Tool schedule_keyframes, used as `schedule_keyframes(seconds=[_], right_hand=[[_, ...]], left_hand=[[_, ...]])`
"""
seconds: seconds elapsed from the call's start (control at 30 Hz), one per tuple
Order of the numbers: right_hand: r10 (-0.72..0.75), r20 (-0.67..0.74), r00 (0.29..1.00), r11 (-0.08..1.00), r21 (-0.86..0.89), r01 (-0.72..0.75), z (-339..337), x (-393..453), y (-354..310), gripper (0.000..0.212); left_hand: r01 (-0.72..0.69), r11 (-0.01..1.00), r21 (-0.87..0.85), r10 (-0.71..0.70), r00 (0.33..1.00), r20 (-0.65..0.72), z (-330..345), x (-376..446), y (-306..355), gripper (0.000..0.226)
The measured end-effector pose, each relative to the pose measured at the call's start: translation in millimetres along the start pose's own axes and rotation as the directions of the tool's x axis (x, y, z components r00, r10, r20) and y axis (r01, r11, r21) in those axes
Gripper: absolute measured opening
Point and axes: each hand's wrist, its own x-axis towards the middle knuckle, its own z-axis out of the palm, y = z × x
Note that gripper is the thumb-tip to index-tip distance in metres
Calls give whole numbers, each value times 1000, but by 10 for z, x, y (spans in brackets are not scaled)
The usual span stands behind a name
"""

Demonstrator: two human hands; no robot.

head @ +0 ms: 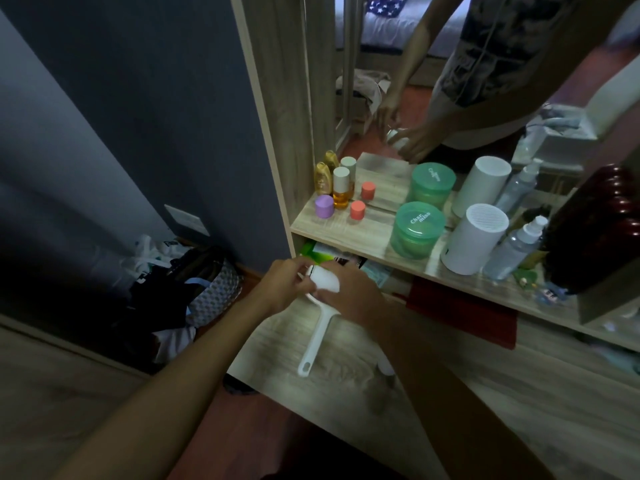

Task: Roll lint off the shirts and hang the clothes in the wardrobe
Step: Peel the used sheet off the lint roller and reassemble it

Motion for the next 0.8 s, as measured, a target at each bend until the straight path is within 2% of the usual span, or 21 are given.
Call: schedule_keyframes(seconds=[0.3, 0.5, 0.63, 0.8], right_hand=[[2, 7, 1000, 996, -87, -2, -7, -13, -139, 65], [-33, 22, 999, 993, -112, 35, -119, 3, -213, 66], [-54, 53, 997, 993, -97, 59, -172, -3, -260, 73], [-34, 67, 997, 996, -74, 39, -184, 14, -288, 56]], left_hand=[[53, 996, 68, -52, 999, -15, -68, 0, -26, 34], [17, 997, 75, -16, 1000, -10, -131, 2, 19, 30], [8, 997, 83, -10, 1000, 29, -134, 0, 46, 29], [12, 997, 79, -16, 999, 50, -104, -1, 50, 28]])
